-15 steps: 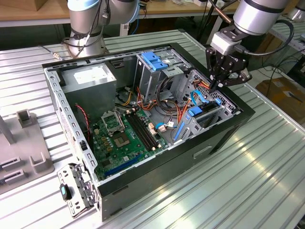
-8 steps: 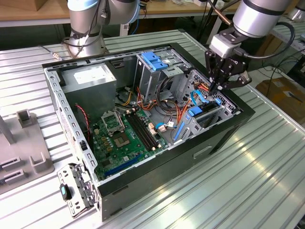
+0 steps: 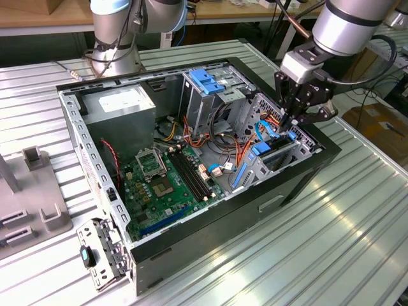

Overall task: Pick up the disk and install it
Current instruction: 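Insert the second disk wire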

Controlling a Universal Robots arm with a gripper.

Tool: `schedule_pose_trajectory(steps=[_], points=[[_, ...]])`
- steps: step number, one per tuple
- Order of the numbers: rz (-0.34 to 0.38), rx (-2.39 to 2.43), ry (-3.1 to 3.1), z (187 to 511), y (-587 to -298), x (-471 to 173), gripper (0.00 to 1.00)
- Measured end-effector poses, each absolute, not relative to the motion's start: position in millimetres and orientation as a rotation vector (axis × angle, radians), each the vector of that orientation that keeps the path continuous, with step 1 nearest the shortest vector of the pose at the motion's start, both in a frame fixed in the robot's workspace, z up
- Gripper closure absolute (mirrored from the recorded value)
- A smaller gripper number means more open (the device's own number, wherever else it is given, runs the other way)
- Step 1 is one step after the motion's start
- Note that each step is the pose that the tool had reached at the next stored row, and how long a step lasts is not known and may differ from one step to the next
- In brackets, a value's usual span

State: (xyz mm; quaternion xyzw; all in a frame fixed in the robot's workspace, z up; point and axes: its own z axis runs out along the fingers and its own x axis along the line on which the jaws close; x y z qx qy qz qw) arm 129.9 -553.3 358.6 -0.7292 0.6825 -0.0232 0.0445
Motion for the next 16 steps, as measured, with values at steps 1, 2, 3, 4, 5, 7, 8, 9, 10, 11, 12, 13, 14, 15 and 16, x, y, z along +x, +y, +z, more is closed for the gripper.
schedule_pose_trajectory(steps=[1,2,3,4,5,7,8,9,10,11,12,13,14,15,16], points=[[-0.056,-2.217,2.083,358.0,-558.6,129.9,0.84],[-0.059,-2.186,2.116,355.5,-558.8,129.9,0.84],[-0.059,-2.183,2.119,355.5,-558.9,129.9,0.84],[-0.059,-2.183,2.119,355.5,-558.9,129.9,0.84],[-0.059,-2.183,2.12,355.5,-558.9,129.9,0.84],[-0.052,-2.185,2.123,355.3,-558.9,129.8,0.84],[-0.051,-2.186,2.123,355.3,-558.9,129.8,0.84],[-0.051,-2.186,2.124,355.3,-558.9,129.8,0.84],[-0.05,-2.187,2.124,355.4,-558.9,129.9,0.84],[-0.049,-2.187,2.125,355.4,-558.9,129.8,0.84],[-0.048,-2.187,2.124,355.4,-559.0,129.8,0.84],[-0.046,-2.186,2.123,355.4,-559.1,129.6,0.84],[-0.043,-2.184,2.122,355.1,-559.5,129.0,0.84],[-0.042,-2.184,2.122,355.1,-559.8,128.8,0.84],[-0.041,-2.184,2.121,354.8,-560.1,128.7,0.84]])
